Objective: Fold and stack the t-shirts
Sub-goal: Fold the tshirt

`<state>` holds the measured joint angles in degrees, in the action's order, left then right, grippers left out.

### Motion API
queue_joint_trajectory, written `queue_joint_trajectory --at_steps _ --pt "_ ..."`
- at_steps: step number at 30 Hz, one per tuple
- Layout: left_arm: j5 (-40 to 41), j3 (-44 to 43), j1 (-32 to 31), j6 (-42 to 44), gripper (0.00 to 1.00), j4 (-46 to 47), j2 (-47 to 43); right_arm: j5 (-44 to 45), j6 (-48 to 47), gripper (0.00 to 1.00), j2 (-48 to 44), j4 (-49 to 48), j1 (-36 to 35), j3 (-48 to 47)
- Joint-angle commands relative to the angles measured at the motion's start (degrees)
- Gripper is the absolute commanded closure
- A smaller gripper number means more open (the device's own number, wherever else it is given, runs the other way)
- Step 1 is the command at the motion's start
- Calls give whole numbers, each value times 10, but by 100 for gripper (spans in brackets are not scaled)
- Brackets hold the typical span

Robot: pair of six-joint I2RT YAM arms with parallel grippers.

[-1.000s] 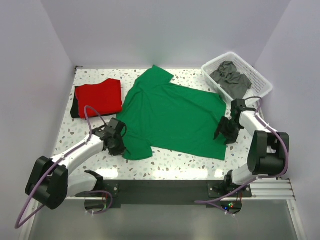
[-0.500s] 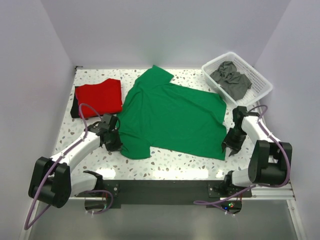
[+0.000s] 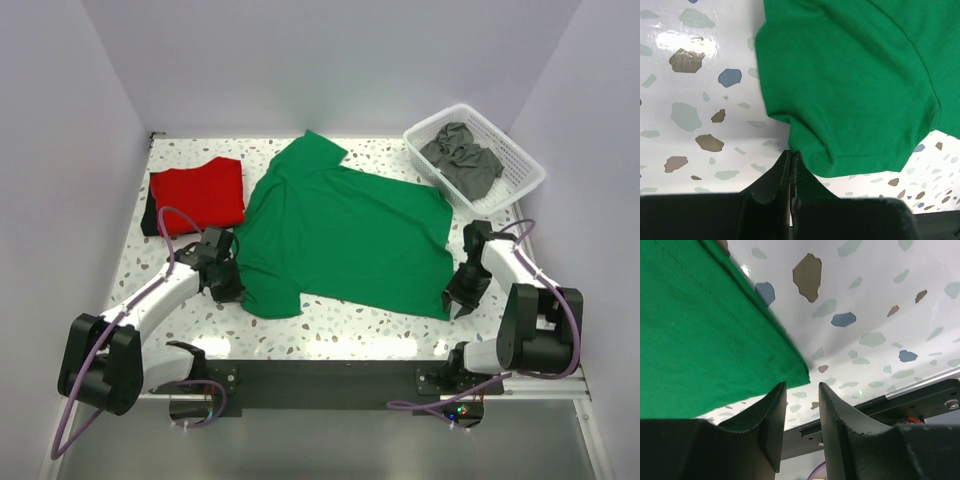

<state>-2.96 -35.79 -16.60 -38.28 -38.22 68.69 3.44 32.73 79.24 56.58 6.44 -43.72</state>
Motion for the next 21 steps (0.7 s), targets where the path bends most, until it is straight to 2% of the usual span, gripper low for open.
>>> queue_joint_trajectory --at_steps 1,16,21 --pt "-13 -20 5 14 100 12 -1 -6 22 64 14 -41 2 11" --pt "-6 -21 10 10 100 -1 -15 -4 18 73 70 -88 1 13" --pt "-7 -28 13 6 100 -9 -20 -11 13 90 59 -83 1 17"
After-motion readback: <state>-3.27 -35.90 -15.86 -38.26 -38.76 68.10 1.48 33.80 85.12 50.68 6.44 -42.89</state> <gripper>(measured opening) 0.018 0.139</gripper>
